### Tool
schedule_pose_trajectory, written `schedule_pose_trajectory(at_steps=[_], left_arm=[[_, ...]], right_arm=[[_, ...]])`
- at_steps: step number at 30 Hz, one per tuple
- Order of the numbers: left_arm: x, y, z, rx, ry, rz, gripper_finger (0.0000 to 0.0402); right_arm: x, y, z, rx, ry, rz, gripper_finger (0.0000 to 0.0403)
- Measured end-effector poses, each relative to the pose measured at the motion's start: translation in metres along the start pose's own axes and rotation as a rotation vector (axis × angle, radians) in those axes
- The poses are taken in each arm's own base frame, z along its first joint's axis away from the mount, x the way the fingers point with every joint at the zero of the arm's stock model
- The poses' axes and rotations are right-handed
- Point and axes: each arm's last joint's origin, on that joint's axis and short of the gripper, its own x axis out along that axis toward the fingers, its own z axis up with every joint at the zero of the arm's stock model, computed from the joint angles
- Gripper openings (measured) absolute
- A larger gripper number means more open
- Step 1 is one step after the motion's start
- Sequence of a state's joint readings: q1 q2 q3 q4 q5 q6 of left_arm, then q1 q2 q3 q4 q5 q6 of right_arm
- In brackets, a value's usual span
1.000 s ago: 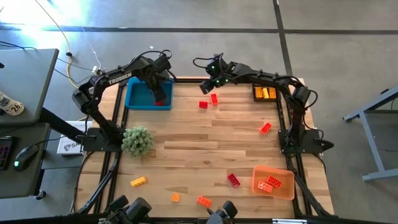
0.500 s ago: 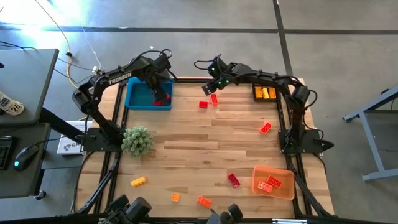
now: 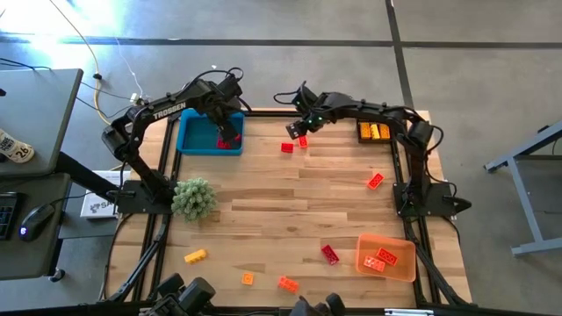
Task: Sort & place blocks by color
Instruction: Put the orange game piece into the orange bin
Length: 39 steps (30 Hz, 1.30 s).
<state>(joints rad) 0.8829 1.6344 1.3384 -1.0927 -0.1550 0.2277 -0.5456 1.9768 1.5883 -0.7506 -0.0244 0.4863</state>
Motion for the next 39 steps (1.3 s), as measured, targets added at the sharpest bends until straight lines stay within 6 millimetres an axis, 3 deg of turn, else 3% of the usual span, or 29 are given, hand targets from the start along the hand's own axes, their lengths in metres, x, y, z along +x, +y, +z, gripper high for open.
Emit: schedule_pose_trajectory(at_steps=[5,17,29,39], left_arm=[[0.0,0.0,0.0,-0.008,0.0,-0.001,0.0218],[0.0,0.0,0.0,-0.008,-0.003,-0.016,0.0218],[0.0,-0.001,0.0,-0.006,-0.004,-0.021,0.0218],[0.0,-0.001,0.0,0.002,-0.004,-0.023,0.0218]], right_arm=[[0.015,0.002,-0.006,0.001,0.048,-0.018,0.0177],[0.022,0.006,-0.01,-0.009,0.074,-0.03,0.0177],[0.047,0.004,-0.019,0.111,0.154,-0.077,0.0177],[0.048,0.004,-0.018,0.142,0.144,-0.086,0.0177]])
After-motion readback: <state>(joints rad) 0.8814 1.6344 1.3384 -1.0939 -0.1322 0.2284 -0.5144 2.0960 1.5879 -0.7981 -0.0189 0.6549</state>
